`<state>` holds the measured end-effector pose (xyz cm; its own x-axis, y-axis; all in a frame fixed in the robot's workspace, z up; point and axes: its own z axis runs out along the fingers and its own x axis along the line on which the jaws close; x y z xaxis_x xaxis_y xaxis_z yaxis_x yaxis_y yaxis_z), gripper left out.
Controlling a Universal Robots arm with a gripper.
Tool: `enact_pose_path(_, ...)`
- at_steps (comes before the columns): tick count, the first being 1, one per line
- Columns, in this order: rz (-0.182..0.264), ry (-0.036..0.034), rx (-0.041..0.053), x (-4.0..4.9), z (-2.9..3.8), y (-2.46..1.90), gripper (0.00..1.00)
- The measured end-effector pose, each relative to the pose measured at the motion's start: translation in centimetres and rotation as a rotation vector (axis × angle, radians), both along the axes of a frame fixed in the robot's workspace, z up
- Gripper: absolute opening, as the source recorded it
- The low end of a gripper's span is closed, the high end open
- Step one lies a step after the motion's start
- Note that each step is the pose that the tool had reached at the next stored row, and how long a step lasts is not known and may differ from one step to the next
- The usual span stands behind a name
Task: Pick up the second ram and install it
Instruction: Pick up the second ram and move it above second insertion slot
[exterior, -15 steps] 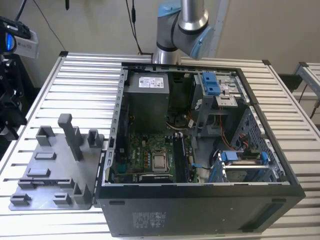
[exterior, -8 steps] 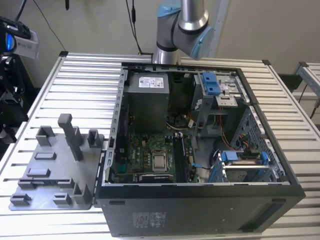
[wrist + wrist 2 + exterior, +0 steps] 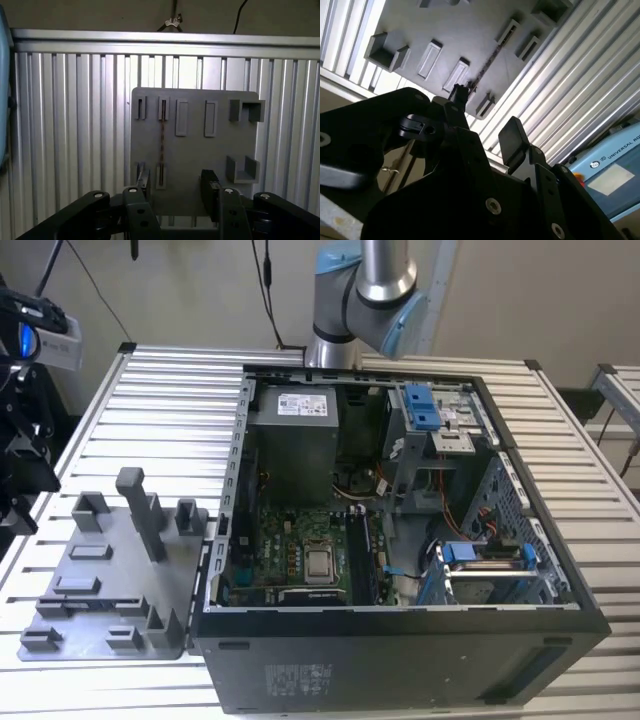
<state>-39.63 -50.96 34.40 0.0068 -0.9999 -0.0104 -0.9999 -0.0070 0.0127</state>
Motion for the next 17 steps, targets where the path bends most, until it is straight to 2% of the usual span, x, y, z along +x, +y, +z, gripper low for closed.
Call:
enact_pose_path(4,0.0,0.0,-0.005,0.0,-0.69,0.01,0.54)
enact_pose_path(7,0.0,0.0001,-0.0204,0.01,-0.99,0.07,0.54)
enact_pose_path(9,0.0,0.0005,-0.0443,0.01,-1.02,0.12,0.54)
enact_pose_path(10,0.0,0.0002,-0.0503,0.01,-1.04,0.11,0.54)
enact_pose_path(14,0.0,0.0003,-0.0633,0.01,-1.08,0.11,0.54)
enact_pose_path(17,0.0,0.0005,-0.0655,0.02,-1.41,0.11,0.54)
